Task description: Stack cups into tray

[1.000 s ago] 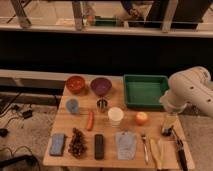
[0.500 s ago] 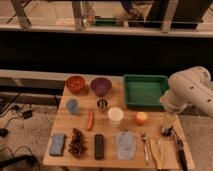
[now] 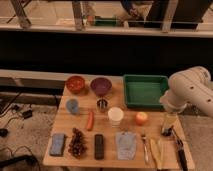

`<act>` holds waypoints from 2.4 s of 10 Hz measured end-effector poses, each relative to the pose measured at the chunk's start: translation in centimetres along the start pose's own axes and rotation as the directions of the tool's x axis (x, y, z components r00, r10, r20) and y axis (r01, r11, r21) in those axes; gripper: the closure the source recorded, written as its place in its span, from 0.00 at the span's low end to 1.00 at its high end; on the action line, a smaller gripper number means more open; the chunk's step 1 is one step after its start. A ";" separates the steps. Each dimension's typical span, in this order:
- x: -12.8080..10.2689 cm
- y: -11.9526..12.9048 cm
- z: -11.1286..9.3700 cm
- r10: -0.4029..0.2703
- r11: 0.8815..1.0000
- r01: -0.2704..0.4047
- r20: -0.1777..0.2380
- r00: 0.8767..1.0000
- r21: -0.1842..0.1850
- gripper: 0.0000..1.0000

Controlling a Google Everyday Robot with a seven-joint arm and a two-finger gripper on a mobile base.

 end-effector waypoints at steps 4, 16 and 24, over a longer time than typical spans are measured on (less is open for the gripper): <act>0.0 0.0 0.0 0.000 1.000 0.000 0.000 1.000 0.000 0.20; 0.0 0.0 0.0 0.000 1.000 0.000 0.000 1.000 0.000 0.20; -1.5 1.0 0.4 -0.006 0.999 0.006 0.015 1.000 -0.037 0.20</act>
